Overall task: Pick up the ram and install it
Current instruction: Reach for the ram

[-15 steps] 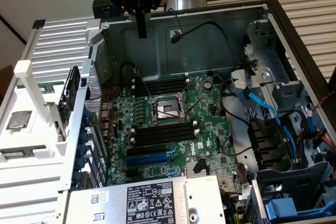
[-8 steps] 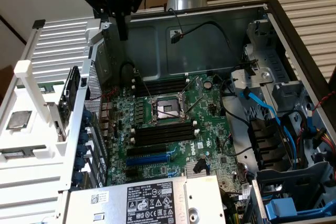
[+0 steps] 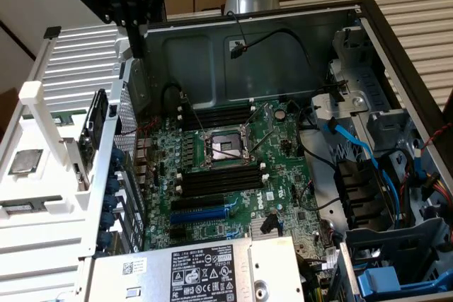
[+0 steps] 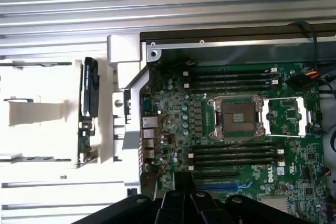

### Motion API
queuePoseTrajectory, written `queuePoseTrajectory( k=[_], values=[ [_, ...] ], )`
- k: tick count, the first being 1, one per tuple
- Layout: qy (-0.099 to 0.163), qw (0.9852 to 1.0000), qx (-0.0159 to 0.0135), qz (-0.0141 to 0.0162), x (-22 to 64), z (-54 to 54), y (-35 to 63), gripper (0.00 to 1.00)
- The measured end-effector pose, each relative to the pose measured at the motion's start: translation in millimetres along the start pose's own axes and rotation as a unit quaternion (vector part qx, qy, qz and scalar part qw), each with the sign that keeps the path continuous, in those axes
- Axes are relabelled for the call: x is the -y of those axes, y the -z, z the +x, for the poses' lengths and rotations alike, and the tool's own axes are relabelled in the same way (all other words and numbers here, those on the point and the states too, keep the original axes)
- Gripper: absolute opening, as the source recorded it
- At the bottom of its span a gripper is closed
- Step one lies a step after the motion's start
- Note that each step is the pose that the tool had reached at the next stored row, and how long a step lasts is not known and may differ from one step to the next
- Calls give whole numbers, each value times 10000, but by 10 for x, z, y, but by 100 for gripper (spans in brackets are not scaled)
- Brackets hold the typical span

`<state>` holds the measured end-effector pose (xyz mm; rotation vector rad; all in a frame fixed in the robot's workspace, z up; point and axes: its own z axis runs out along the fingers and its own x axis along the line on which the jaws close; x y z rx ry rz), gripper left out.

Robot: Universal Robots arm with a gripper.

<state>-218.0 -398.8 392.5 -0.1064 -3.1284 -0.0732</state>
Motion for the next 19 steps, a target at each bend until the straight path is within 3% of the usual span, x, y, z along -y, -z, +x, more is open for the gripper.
queuePoseTrajectory(
  k=[6,19],
  values=[
    [6,10000,-41,3,18,263,-7,10],
    [31,10000,-43,3,59,850,-29,10]
  ],
)
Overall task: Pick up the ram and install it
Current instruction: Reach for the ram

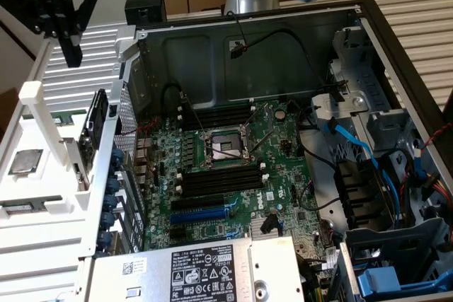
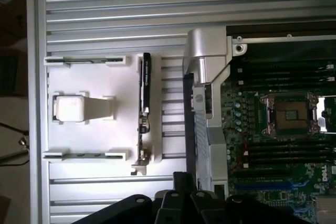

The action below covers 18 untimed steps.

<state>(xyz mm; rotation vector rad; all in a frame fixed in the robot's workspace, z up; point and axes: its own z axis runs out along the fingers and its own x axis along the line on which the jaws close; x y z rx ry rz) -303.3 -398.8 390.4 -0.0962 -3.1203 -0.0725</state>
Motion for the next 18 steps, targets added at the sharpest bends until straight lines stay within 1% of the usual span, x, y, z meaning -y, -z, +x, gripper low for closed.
queuePoseTrajectory(
  k=[3,18],
  values=[
    [19,10000,-1,1,8,122,-6,10],
    [72,10000,-4,2,51,802,-45,10]
  ],
)
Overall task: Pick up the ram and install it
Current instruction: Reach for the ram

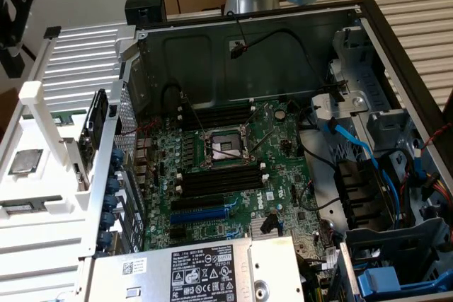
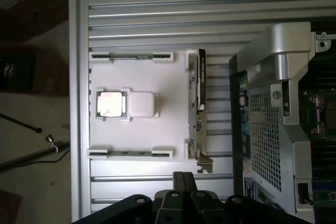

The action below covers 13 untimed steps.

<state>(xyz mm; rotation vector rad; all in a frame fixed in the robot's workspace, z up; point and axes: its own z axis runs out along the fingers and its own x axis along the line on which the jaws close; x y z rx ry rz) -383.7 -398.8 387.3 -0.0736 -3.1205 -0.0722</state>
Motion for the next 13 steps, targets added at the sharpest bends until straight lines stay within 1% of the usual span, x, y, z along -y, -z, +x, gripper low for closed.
queuePoseTrajectory(
  k=[2,4,9,11,12,13],
  values=[
    [11,10000,0,0,4,87,-5,10],
    [30,10000,-1,1,7,133,-7,10],
    [59,10000,1,1,7,142,-6,10],
    [231,9997,-6,4,7,142,-7,10],
    [413,9991,-14,8,7,142,-7,10],
    [503,9987,-19,10,7,143,-7,10]
  ],
)
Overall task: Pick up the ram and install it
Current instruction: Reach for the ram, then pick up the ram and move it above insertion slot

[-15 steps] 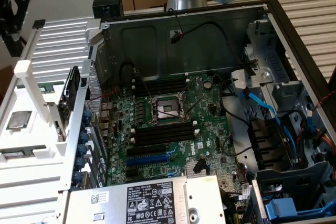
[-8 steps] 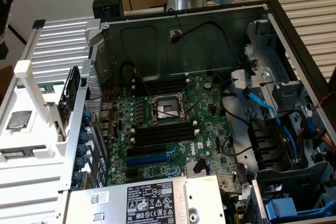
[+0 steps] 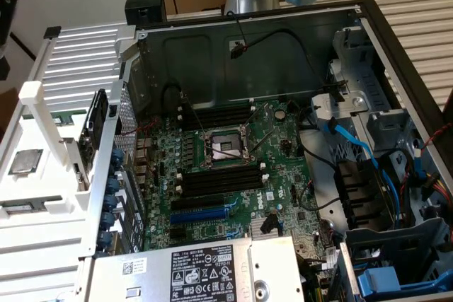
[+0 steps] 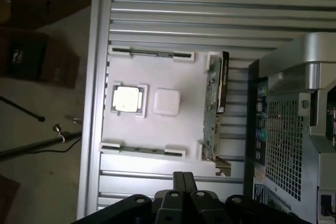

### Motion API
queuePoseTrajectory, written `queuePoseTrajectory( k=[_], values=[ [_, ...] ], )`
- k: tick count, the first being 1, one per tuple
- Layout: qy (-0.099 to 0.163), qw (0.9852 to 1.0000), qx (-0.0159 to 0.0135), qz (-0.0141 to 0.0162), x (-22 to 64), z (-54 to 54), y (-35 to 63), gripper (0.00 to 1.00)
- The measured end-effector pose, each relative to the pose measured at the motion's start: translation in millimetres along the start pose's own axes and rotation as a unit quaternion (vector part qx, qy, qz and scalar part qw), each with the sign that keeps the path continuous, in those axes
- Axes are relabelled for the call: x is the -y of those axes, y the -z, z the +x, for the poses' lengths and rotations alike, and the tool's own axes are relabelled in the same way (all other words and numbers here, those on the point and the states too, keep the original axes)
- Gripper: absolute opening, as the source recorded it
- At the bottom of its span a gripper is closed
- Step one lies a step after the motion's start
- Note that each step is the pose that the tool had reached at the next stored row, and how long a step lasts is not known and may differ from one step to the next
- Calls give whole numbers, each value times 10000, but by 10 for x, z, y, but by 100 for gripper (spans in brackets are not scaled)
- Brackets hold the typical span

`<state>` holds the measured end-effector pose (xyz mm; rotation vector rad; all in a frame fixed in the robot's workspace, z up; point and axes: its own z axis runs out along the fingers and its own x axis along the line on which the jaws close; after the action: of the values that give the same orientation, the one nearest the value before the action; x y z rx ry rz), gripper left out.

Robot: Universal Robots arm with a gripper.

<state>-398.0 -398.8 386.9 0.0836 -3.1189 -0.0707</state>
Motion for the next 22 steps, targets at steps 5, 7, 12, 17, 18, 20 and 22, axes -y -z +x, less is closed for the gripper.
queuePoseTrajectory(
  k=[5,7,12,17,18,20,22],
  values=[
    [542,9985,-25,11,0,0,0,10],
    [707,9975,-33,14,0,5,0,10],
    [903,9959,-41,18,-4,59,-2,10],
    [980,9952,-45,19,-13,153,-5,10],
    [981,9952,-45,19,-13,152,-4,10],
    [981,9952,-45,19,-13,153,-4,10],
    [980,9952,-45,19,-13,155,-4,10]
  ],
)
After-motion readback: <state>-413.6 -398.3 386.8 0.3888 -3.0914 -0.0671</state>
